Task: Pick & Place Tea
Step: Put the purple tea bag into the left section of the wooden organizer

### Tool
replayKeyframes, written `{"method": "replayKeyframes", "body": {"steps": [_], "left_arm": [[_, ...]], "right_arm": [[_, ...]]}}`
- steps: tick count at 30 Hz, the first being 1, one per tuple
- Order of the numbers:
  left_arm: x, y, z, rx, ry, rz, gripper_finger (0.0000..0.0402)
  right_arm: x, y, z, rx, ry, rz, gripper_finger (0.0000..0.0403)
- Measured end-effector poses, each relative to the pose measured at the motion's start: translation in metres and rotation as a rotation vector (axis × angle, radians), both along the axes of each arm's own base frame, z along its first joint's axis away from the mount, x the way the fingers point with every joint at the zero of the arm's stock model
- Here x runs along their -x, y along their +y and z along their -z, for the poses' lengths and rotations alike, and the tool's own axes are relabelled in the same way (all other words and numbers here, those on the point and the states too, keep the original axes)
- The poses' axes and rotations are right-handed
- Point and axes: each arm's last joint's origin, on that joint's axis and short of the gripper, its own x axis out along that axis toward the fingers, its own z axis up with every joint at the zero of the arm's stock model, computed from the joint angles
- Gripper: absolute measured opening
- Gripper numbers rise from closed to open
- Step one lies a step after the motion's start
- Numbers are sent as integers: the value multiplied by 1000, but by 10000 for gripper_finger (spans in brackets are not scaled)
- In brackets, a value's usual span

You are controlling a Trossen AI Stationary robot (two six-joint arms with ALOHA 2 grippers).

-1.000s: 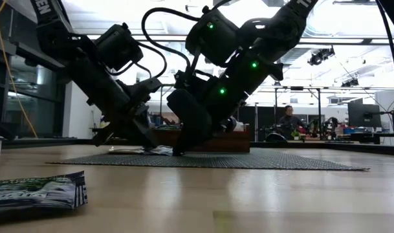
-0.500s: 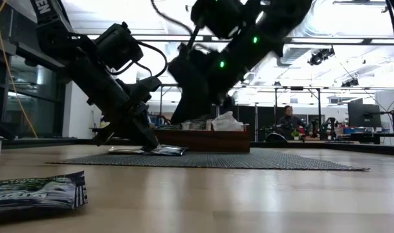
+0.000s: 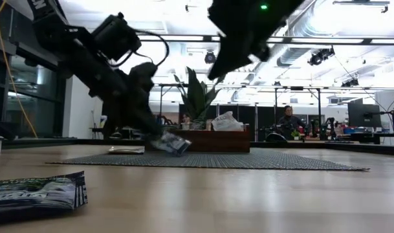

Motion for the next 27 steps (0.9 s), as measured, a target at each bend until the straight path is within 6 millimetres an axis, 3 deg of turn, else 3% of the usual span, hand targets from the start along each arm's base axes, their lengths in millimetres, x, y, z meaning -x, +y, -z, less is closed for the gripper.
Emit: {"method": "replayKeyframes", "body": {"steps": [10,15,27], "left_arm": [[15,-2,-39,-139,-85,125,0],[16,3,-63,-265,47,208,0],[-1,8,-148,-630,376,504,0]], "right_arm": [[33,37,13,-66,116,92,0],[41,54,16,-112,110,104,0],[51,83,26,-184,85,112,0]]}}
